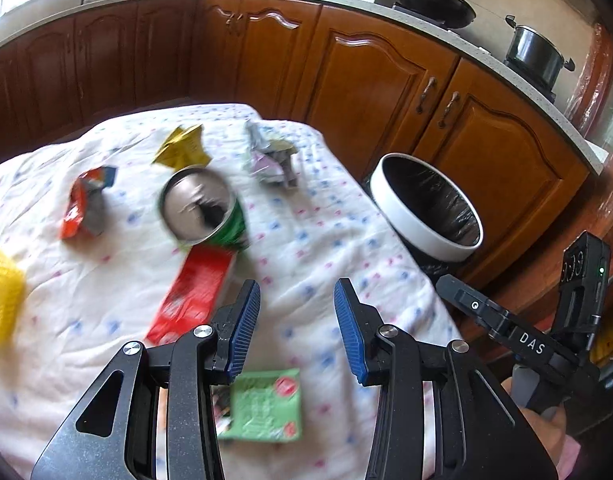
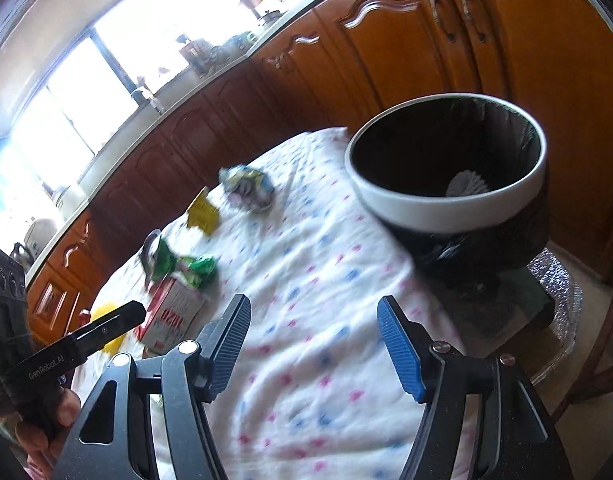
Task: Collect trash
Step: 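Move both open tools back over the trash on the table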
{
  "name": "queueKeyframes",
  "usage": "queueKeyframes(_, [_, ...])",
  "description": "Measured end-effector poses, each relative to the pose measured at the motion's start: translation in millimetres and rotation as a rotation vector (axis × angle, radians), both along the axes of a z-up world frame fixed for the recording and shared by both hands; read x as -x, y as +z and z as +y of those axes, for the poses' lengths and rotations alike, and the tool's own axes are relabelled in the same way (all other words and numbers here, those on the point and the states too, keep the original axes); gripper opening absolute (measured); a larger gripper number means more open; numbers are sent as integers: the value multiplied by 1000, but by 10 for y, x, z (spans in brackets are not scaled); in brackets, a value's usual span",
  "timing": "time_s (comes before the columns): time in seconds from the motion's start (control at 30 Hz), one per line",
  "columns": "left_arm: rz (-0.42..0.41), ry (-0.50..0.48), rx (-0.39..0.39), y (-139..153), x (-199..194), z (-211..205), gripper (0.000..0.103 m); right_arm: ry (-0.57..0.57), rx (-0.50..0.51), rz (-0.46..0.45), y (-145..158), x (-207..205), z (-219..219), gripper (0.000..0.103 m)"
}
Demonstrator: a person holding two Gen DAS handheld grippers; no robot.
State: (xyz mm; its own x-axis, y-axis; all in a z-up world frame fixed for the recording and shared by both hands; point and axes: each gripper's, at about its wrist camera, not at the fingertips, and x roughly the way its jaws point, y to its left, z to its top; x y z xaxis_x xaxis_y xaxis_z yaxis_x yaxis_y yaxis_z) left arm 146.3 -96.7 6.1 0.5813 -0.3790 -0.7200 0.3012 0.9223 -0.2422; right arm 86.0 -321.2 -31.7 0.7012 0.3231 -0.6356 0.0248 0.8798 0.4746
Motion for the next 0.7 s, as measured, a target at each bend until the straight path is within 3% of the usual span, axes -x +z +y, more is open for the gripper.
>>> queueKeyframes(0.33, [8, 62, -15, -77, 234, 465, 38, 170, 26, -6, -34, 101, 489, 68])
queueKeyframes(0.53, [16, 96, -12, -95, 216, 637, 38, 353, 43, -32, -21, 122, 825, 68])
queueKeyframes(0.7, [38, 75, -21, -131, 77, 674, 38, 521, 140, -82, 31, 146, 1134, 79])
